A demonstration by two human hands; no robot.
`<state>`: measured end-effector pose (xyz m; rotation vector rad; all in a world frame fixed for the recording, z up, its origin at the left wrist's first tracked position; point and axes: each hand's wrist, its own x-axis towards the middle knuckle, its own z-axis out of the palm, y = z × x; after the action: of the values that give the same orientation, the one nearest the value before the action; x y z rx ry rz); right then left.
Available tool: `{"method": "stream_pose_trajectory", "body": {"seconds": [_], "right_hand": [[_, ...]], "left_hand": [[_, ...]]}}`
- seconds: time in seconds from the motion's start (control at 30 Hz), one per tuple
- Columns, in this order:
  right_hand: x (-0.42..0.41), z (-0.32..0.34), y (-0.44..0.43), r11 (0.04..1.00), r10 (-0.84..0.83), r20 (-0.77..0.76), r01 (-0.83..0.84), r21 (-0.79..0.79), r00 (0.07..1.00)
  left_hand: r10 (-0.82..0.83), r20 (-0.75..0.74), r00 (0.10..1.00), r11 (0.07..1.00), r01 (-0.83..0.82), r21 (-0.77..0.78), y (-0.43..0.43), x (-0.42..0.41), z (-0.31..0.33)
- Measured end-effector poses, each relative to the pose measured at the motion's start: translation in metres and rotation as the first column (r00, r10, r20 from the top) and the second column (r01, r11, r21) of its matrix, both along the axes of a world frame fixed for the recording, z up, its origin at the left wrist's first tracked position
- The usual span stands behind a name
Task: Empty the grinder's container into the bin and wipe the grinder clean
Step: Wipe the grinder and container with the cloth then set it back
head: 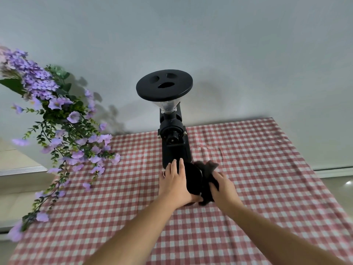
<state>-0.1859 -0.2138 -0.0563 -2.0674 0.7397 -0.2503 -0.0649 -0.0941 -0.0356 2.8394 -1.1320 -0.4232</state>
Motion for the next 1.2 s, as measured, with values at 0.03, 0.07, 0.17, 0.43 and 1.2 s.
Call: {"method": "stream_pose_trajectory", "body": {"seconds": [0.03,0.07,0.17,0.43,1.2], "right_hand": [[0.003,0.004,0.0,1.0,0.014,0.048,-0.014,-0.007,0.999],[0.005,0.007,0.0,0.998,0.058,0.057,-0.057,-0.007,0.997],[0.004,0.002,0.0,0.985,0.174,-0.143,-0.174,0.016,0.974],[0.013,0.018,-0.004,0.978,-0.096,0.094,0.077,0.194,0.991],[0.014,0.013,0.013,0.994,-0.053,0.079,0.045,0.104,0.995]], "left_hand": [[0.02,0.004,1.0,1.0,-0.02,-0.011,-0.002,-0.002,0.0],[0.029,0.007,1.0,0.999,-0.029,-0.017,-0.004,-0.003,0.001],[-0.015,0.0,1.0,1.0,0.015,-0.021,-0.003,0.0,0.001],[-0.305,-0.077,0.949,0.952,0.304,-0.024,0.01,0.018,0.007],[0.169,-0.373,0.912,0.966,-0.228,-0.12,0.022,-0.005,0.013]]}}
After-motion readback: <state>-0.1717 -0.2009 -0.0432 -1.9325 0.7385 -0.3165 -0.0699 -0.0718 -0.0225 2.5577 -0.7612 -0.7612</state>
